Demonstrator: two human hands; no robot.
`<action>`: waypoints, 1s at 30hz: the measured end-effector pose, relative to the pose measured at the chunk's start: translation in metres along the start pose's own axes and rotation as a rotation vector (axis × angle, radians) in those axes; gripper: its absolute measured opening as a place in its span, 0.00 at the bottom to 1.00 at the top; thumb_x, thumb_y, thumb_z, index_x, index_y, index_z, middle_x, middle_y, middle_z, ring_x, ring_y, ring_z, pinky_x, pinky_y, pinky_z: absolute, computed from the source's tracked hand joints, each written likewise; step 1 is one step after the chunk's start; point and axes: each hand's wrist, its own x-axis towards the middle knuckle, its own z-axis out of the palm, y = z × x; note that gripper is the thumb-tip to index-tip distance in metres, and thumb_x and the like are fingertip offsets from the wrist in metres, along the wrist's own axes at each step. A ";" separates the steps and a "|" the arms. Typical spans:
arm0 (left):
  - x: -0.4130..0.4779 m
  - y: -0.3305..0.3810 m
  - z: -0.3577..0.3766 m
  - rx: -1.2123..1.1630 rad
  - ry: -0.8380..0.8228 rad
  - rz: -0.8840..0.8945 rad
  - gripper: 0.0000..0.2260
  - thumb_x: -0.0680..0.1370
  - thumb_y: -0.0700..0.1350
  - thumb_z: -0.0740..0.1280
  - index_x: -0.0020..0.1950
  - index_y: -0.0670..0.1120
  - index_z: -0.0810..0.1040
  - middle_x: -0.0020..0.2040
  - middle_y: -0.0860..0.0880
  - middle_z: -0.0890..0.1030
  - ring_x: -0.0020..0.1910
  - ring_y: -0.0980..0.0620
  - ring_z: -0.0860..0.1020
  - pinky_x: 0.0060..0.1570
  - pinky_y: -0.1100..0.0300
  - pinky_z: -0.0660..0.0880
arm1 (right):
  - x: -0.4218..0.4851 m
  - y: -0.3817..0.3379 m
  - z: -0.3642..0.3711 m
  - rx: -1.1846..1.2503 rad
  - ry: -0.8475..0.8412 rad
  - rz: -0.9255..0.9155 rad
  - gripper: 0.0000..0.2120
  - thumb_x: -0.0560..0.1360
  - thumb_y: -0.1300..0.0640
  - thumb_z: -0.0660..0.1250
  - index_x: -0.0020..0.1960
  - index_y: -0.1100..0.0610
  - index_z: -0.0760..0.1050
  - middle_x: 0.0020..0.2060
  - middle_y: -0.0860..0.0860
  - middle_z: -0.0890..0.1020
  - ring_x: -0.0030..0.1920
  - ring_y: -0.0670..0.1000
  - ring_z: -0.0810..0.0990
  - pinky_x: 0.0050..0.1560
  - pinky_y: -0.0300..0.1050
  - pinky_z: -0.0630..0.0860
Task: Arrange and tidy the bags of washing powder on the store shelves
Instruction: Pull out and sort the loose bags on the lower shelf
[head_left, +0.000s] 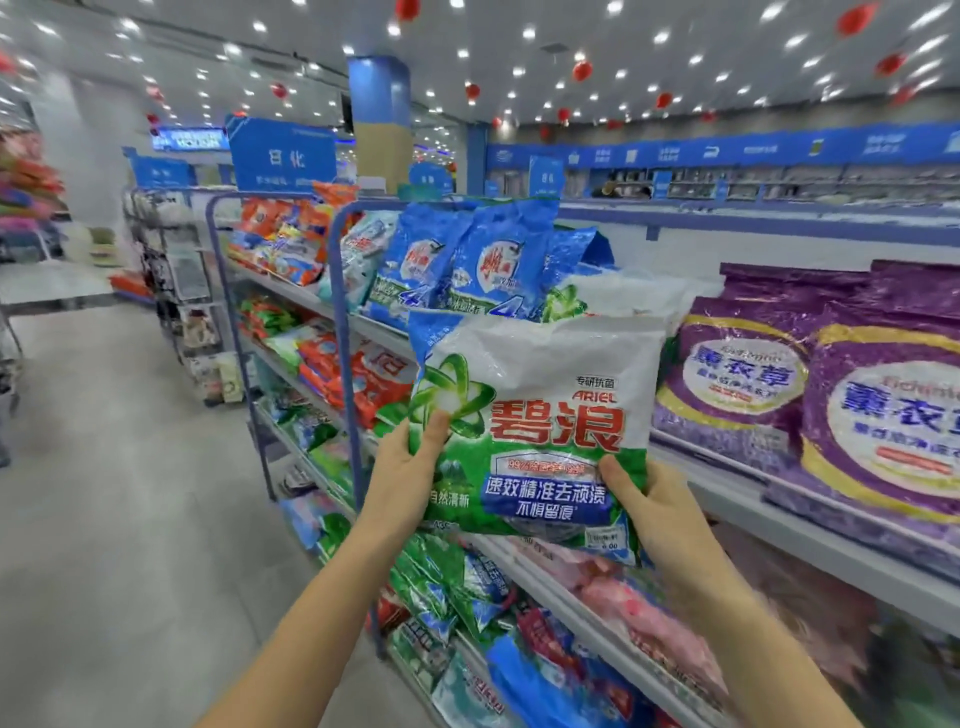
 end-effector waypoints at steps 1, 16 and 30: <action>0.018 0.003 0.006 0.006 -0.015 0.014 0.48 0.64 0.75 0.54 0.71 0.40 0.66 0.71 0.42 0.69 0.69 0.43 0.69 0.69 0.43 0.65 | 0.016 -0.002 -0.002 -0.023 0.020 -0.005 0.17 0.69 0.42 0.63 0.50 0.53 0.77 0.44 0.49 0.86 0.44 0.52 0.85 0.46 0.49 0.80; 0.247 0.020 0.106 -0.140 -0.453 -0.036 0.25 0.67 0.69 0.61 0.56 0.53 0.73 0.52 0.50 0.78 0.49 0.54 0.76 0.51 0.53 0.74 | 0.176 -0.020 -0.033 -0.186 0.376 -0.021 0.07 0.79 0.56 0.61 0.47 0.56 0.76 0.38 0.45 0.83 0.34 0.38 0.82 0.30 0.29 0.74; 0.291 -0.028 0.135 -0.162 -0.729 -0.104 0.28 0.80 0.60 0.56 0.75 0.45 0.63 0.73 0.46 0.66 0.71 0.46 0.65 0.71 0.45 0.62 | 0.174 0.007 -0.005 -0.464 0.761 0.139 0.17 0.76 0.54 0.66 0.63 0.54 0.68 0.59 0.50 0.77 0.60 0.52 0.75 0.61 0.53 0.72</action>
